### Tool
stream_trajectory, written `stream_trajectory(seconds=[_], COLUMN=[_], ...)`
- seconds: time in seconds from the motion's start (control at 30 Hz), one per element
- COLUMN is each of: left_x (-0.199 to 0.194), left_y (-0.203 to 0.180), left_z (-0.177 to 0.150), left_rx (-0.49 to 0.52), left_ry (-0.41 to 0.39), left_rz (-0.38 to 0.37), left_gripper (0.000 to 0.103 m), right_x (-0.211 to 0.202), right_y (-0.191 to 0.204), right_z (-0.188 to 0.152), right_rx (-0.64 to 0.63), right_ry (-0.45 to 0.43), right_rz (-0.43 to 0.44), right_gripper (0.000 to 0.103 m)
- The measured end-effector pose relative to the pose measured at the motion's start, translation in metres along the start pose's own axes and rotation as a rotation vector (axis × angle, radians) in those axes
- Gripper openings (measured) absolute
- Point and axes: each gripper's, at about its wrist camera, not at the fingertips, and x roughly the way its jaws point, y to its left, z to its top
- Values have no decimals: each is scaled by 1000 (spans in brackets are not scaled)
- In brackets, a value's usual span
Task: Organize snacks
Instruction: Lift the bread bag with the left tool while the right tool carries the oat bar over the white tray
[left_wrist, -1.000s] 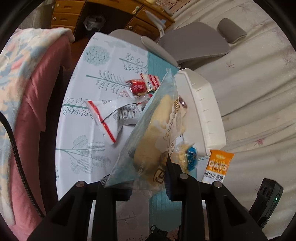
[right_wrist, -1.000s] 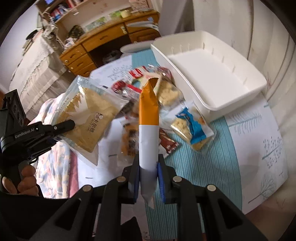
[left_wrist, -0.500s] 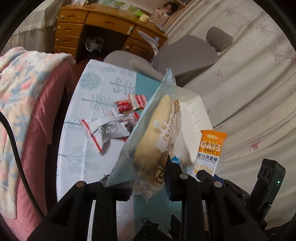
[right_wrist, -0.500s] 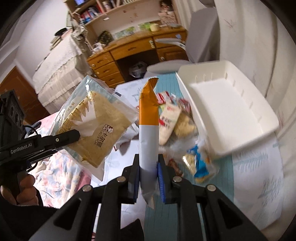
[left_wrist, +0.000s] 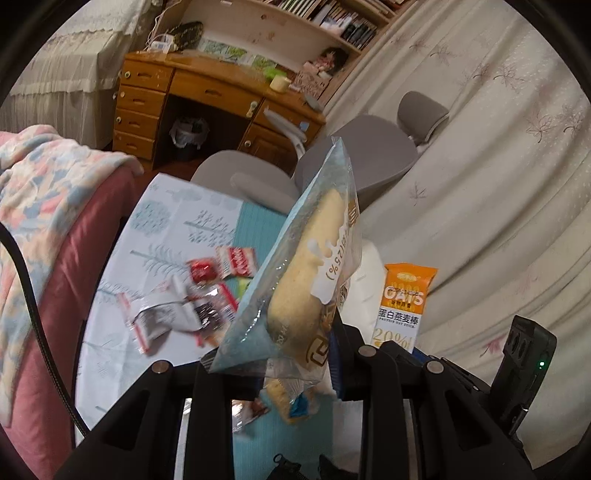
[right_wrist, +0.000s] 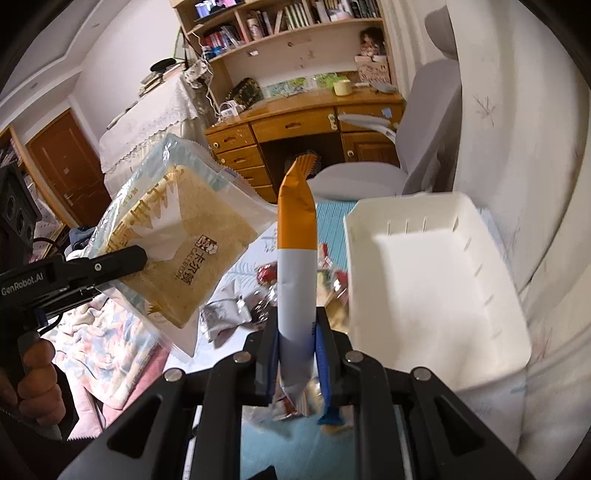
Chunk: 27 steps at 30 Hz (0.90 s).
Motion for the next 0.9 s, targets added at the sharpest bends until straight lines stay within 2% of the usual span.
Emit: stream_trajectory(seconds=[0.37,0.9], left_x=[52,137], left_y=[-58,-109], left_z=[9,2], left_rx=[13,0], left_ry=[-43,65], left_rz=[-12,-13], left_gripper=[25,26], right_x=[6,29], right_y=[-61,-140], right_z=[25,27], right_rx=[-43,40], right_ry=[-9,40], right_rz=[-2,-27], right_gripper=[17,18])
